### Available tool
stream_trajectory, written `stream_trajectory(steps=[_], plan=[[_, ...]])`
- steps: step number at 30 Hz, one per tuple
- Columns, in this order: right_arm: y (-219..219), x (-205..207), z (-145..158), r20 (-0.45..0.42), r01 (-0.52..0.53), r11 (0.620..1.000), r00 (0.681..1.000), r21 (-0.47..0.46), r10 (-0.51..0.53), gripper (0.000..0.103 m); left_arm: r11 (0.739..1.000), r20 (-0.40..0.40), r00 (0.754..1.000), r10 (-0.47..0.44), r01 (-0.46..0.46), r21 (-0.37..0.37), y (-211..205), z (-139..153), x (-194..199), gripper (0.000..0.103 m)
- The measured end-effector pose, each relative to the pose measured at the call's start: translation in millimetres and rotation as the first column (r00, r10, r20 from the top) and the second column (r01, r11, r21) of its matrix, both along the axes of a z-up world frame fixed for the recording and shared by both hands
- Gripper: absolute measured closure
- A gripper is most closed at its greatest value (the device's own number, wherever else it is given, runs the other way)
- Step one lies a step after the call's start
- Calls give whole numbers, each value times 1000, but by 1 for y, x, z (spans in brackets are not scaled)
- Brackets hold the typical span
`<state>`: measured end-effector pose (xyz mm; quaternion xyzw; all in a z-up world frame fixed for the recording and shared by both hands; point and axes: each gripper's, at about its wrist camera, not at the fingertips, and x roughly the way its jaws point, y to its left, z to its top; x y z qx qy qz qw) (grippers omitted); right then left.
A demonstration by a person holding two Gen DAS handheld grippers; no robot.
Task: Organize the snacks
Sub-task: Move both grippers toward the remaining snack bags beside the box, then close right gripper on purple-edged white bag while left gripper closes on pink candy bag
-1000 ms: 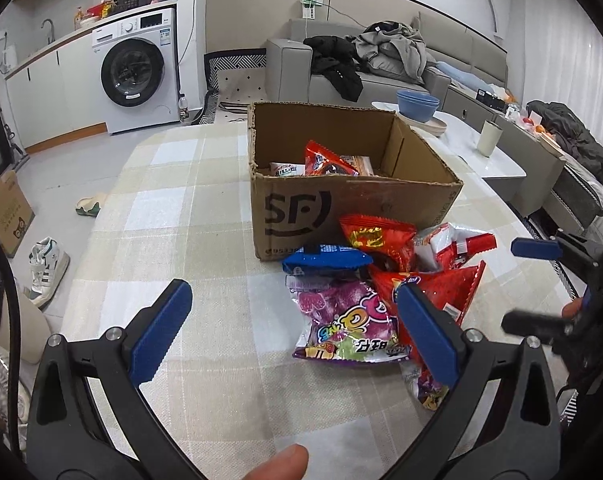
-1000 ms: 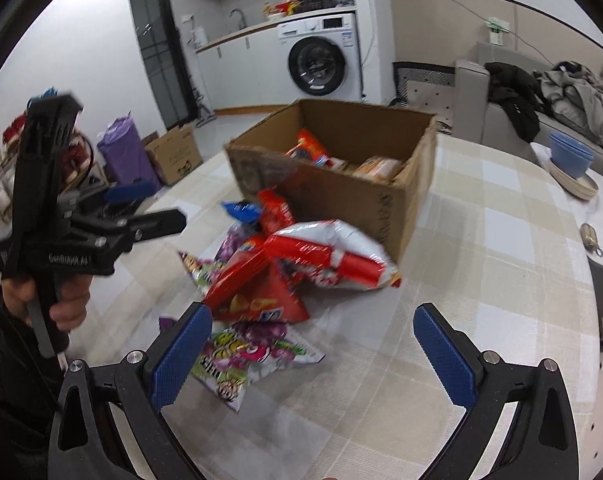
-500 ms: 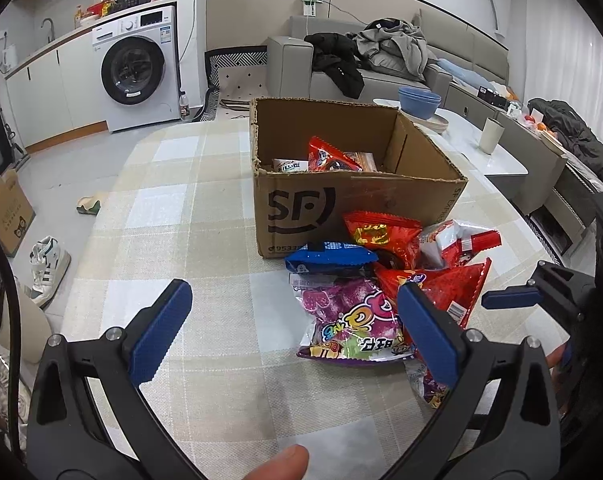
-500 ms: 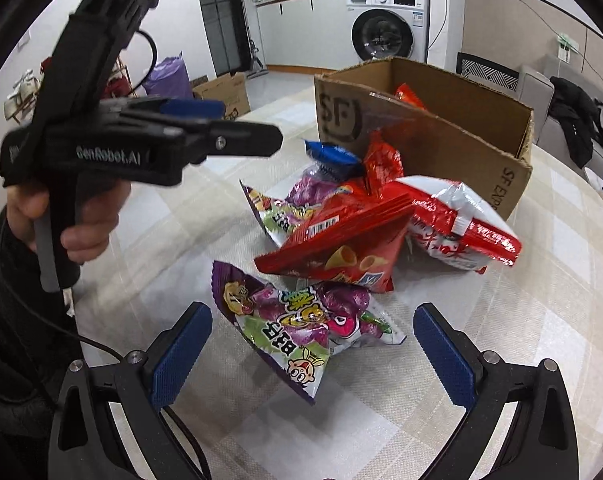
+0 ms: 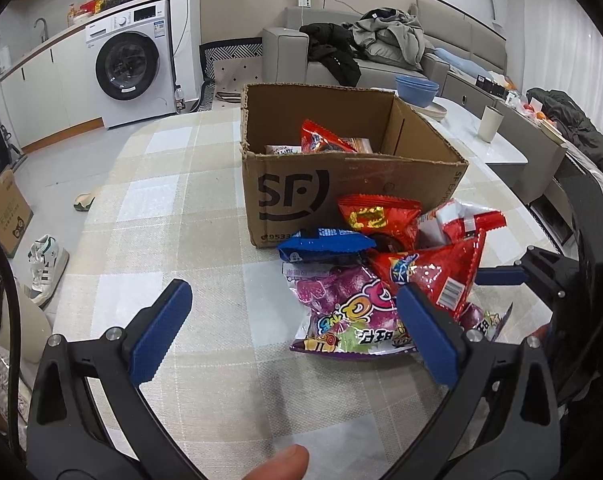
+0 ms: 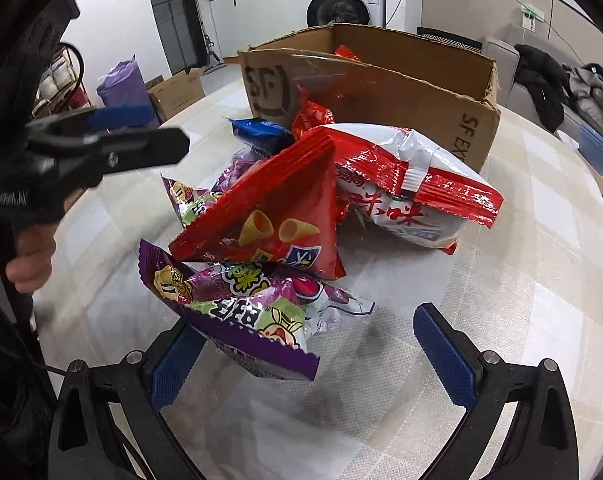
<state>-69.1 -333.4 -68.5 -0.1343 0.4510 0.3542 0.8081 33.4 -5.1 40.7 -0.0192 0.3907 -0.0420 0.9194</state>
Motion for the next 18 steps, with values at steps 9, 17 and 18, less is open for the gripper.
stream_trajectory(steps=[9, 17, 18], plan=[[-26, 20, 10, -31, 61, 992, 998, 107, -58, 0, 997, -52, 997, -64, 66, 47, -10, -15, 3, 1], [-39, 26, 10, -77, 118, 977, 991, 179, -106, 1, 989, -105, 987, -120, 128, 73, -22, -33, 8, 1], [-39, 27, 10, -74, 119, 975, 992, 186, -107, 1, 988, -109, 986, -128, 136, 74, -24, -35, 8, 1]])
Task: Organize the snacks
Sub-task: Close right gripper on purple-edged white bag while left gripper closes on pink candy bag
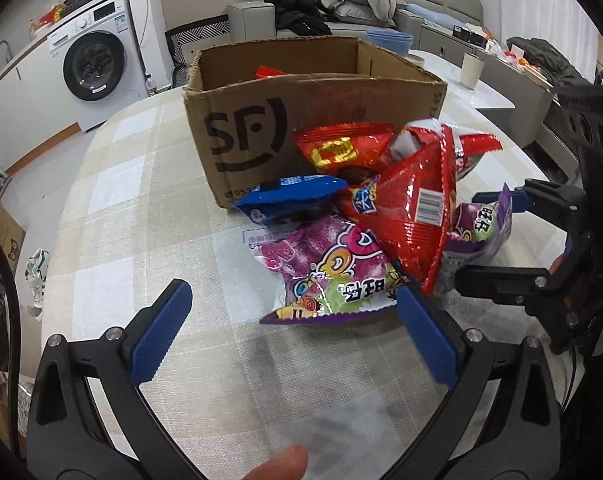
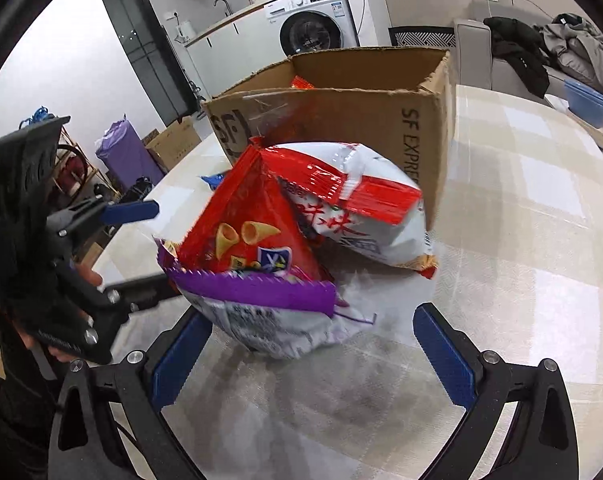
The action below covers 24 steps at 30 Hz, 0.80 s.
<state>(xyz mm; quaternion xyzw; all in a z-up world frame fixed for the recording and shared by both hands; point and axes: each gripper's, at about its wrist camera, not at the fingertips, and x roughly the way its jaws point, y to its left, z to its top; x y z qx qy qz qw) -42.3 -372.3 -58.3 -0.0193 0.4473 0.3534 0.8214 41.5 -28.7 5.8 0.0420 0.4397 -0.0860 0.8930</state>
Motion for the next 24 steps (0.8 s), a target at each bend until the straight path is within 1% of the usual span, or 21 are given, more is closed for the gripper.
stream_trajectory(steps=[3, 6, 8, 11, 12, 13, 14, 19, 20, 24], plan=[[-4, -1, 4, 10, 17, 1000, 1000, 24, -17, 2, 1000, -11, 1000, -25, 25, 2, -4, -5, 0, 1], [-3, -3, 3, -6, 5, 999, 1000, 53, -5, 14, 999, -27, 999, -46, 46, 4, -9, -10, 2, 1], [-3, -4, 3, -17, -10, 997, 1000, 74, 11, 24, 998, -37, 997, -68, 68, 6, -15, -14, 2, 1], [-2, -8, 4, -24, -29, 995, 999, 98, 32, 33, 996, -44, 996, -83, 84, 18, -25, -20, 4, 1], [0, -9, 5, -15, -32, 995, 999, 94, 34, 34, 997, -44, 996, -79, 80, 20, -27, -21, 5, 1], [3, -10, 6, -4, -35, 995, 999, 93, 36, 39, 997, -47, 996, -74, 75, 18, -28, -23, 7, 1], [4, -12, 8, 6, -41, 995, 999, 94, 40, 45, 997, -49, 996, -71, 72, 15, -30, -25, 7, 1], [8, -20, 16, 51, -58, 994, 997, 92, 53, 56, 999, -58, 997, -50, 51, 8, -34, -34, 10, 1], [7, -20, 18, 54, -59, 994, 997, 97, 54, 62, 999, -54, 997, -47, 47, 4, -35, -34, 10, 1], [0, -23, 29, 81, -58, 992, 995, 115, 49, 64, 999, -28, 999, -29, 28, -26, -35, -32, 11, 1]])
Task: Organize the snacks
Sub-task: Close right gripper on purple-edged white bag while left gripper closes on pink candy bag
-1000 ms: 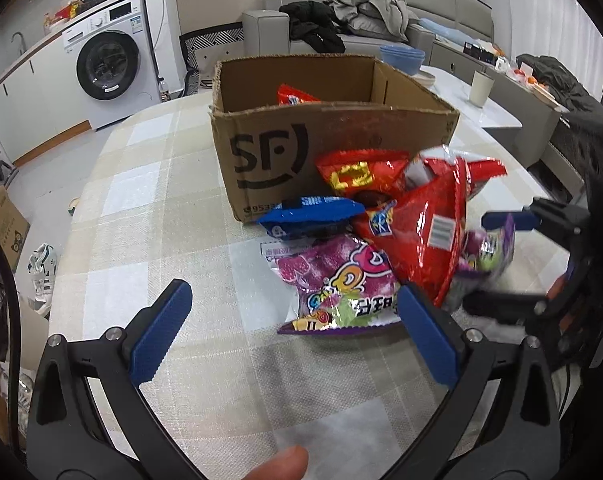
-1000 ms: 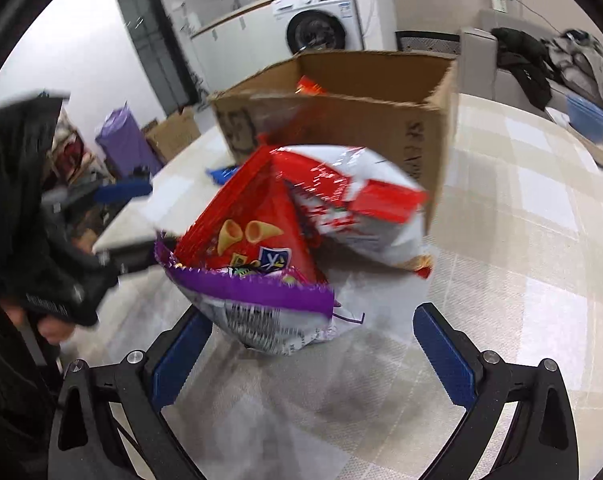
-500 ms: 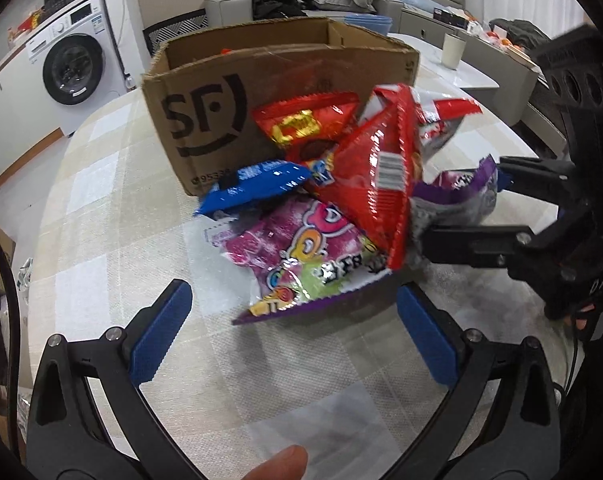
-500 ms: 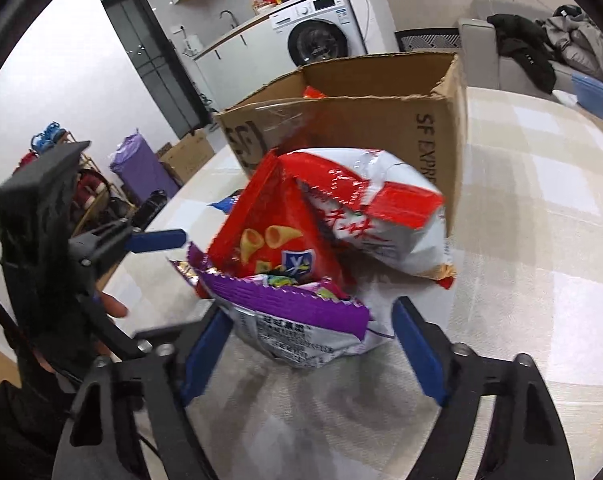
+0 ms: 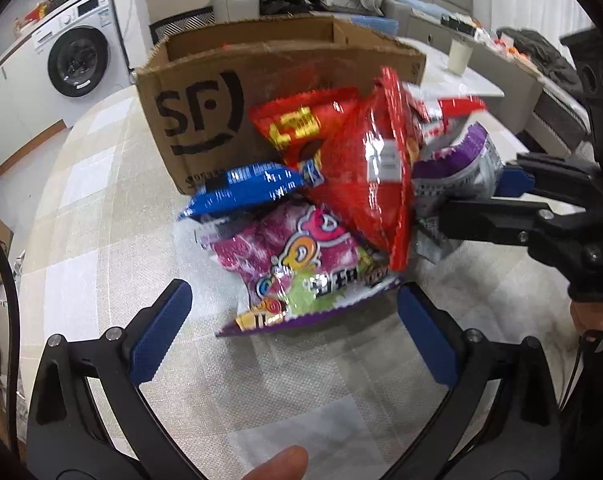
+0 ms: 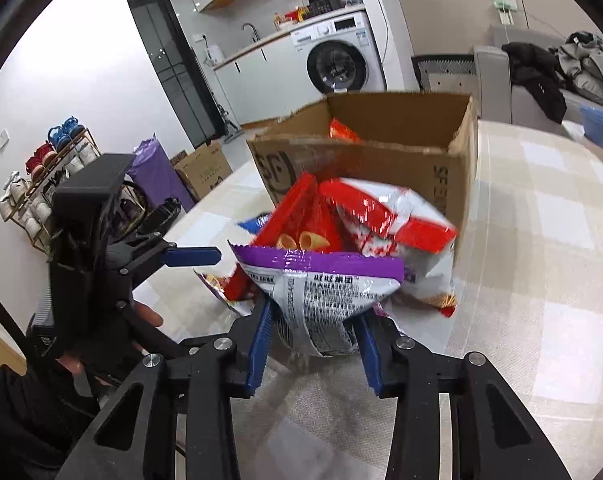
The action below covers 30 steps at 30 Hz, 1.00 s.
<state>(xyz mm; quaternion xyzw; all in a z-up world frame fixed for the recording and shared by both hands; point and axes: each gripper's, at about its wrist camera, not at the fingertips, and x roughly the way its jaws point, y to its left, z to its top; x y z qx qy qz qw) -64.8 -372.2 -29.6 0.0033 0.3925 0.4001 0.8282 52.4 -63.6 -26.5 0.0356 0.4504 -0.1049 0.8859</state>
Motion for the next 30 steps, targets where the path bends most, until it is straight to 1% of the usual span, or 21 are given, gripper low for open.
stream_trajectory(steps=[5, 8, 13, 15, 18, 22, 24, 25, 26, 27, 28, 30], plan=[[-12, -4, 14, 25, 10, 1000, 1000, 30, -10, 65, 999, -1, 1000, 28, -28, -23, -4, -1, 4, 1], [-12, -4, 17, 33, 18, 999, 999, 32, -19, 65, 998, -8, 999, 44, -44, -45, -5, 0, 6, 1], [-13, -3, 19, 30, 21, 999, 999, 33, -22, 65, 998, -4, 1000, 20, -20, -58, -5, 5, 4, 1], [-13, -3, 19, 31, 20, 999, 999, 33, -21, 65, 997, 7, 999, 39, -38, -66, -3, 7, 4, 1], [-15, -2, 19, 30, 21, 999, 999, 33, -21, 65, 992, 12, 997, 79, -78, -101, 2, 7, 5, 1], [-16, -2, 18, 24, 24, 999, 999, 28, -25, 65, 989, 13, 992, 124, -122, -88, 4, 5, 11, 1], [-14, -2, 18, 23, 24, 999, 999, 28, -25, 65, 989, 2, 993, 121, -120, -91, 5, 3, 14, 4], [-13, -2, 17, 24, 25, 999, 999, 26, -25, 65, 989, -5, 993, 117, -117, -92, 4, 2, 16, 8], [-13, -2, 17, 24, 24, 999, 999, 27, -25, 65, 989, -9, 994, 110, -110, -95, 4, -1, 16, 18], [-13, -2, 17, 22, 23, 999, 999, 29, -24, 65, 991, -13, 995, 100, -101, -93, 3, -2, 16, 23], [-13, -2, 17, 24, 25, 999, 999, 29, -25, 65, 992, -13, 996, 91, -92, -81, 1, -3, 17, 25], [-13, -2, 18, 24, 25, 999, 999, 31, -26, 65, 995, 19, 997, 81, -79, -64, -2, -1, 14, 28]])
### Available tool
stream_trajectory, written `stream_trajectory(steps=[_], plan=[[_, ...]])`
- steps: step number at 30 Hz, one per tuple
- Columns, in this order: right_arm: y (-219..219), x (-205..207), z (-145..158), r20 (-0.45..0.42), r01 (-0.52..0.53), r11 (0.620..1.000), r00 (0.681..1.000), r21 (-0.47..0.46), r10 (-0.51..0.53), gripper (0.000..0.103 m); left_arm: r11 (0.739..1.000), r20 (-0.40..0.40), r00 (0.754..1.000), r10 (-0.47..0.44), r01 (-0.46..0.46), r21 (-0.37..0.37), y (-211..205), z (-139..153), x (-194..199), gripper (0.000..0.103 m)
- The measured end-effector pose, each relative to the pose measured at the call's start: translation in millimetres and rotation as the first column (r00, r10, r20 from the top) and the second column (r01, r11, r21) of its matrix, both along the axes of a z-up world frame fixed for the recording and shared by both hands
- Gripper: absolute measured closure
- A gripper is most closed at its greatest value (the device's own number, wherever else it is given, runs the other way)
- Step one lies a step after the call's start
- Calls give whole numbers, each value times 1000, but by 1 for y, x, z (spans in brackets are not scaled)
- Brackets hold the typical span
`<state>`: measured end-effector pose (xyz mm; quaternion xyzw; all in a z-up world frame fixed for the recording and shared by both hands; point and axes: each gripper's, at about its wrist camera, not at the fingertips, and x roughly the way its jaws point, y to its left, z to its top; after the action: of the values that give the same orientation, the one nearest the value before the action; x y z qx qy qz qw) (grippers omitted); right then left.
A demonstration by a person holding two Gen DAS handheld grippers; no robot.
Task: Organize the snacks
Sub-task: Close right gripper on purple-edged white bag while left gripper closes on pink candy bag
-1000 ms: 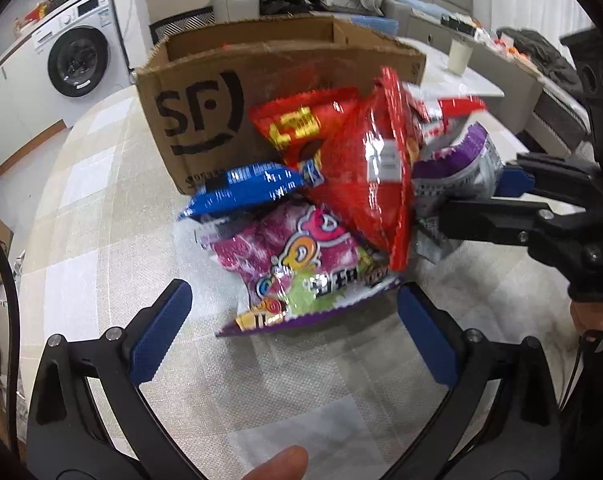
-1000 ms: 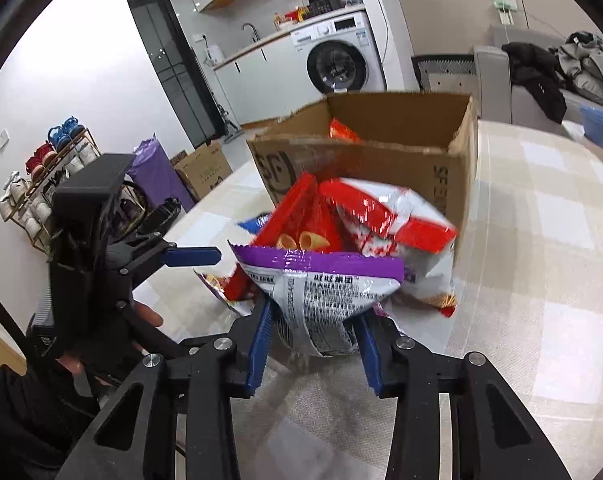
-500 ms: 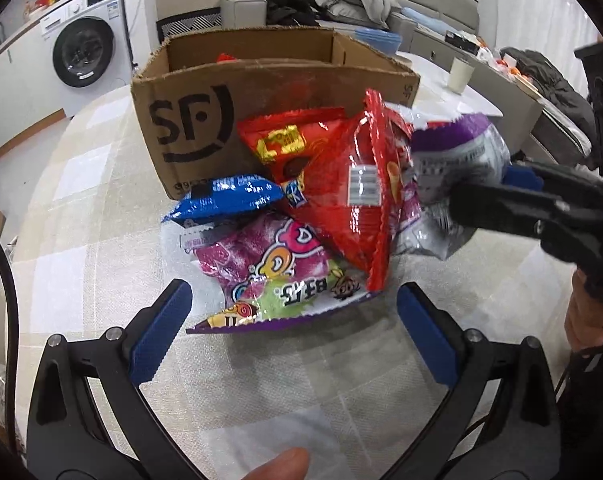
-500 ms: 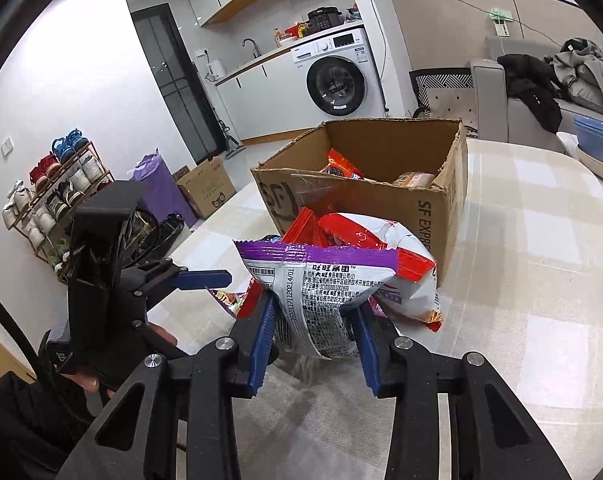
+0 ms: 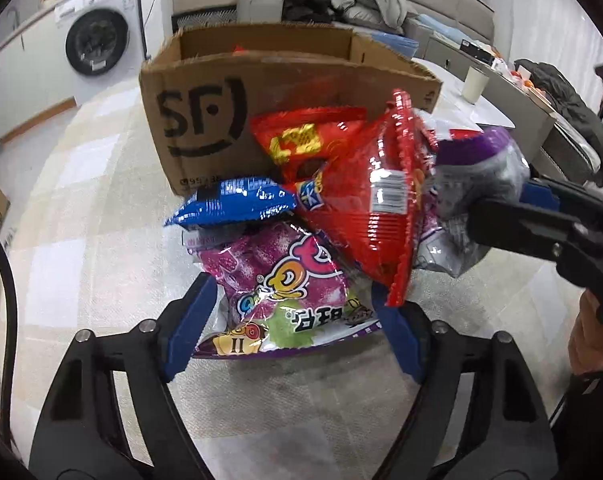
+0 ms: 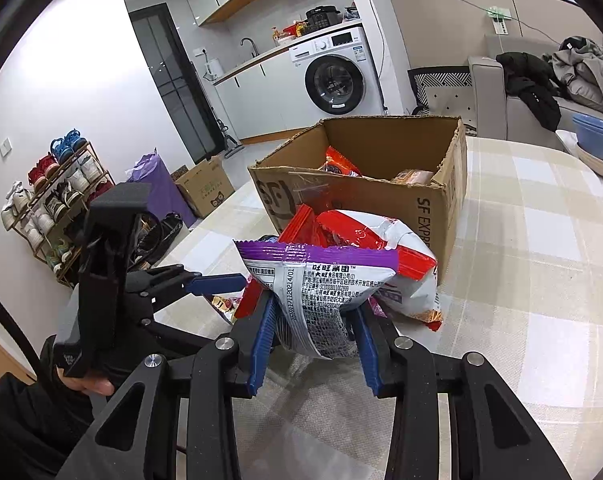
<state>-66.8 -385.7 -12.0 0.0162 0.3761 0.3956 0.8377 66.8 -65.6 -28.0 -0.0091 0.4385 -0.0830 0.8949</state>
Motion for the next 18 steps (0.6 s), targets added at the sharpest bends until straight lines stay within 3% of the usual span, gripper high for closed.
stream_trajectory(steps=[4, 5, 6, 18], plan=[[1, 0, 0, 6, 0, 1000, 1000, 3, 0, 65, 1000, 25, 1000, -7, 7, 3, 0, 5, -7, 41], [1, 0, 0, 6, -2, 1000, 1000, 3, 2, 65, 1000, 23, 999, -26, 26, -12, -1, 6, -8, 73], [1, 0, 1, 7, -3, 1000, 1000, 4, 3, 65, 999, 2, 999, -44, 44, -30, -1, 5, -8, 83], [-4, 3, 2, 9, 4, 1000, 1000, 5, -5, 65, 998, -15, 999, -51, 51, 33, 10, 14, -29, 87]])
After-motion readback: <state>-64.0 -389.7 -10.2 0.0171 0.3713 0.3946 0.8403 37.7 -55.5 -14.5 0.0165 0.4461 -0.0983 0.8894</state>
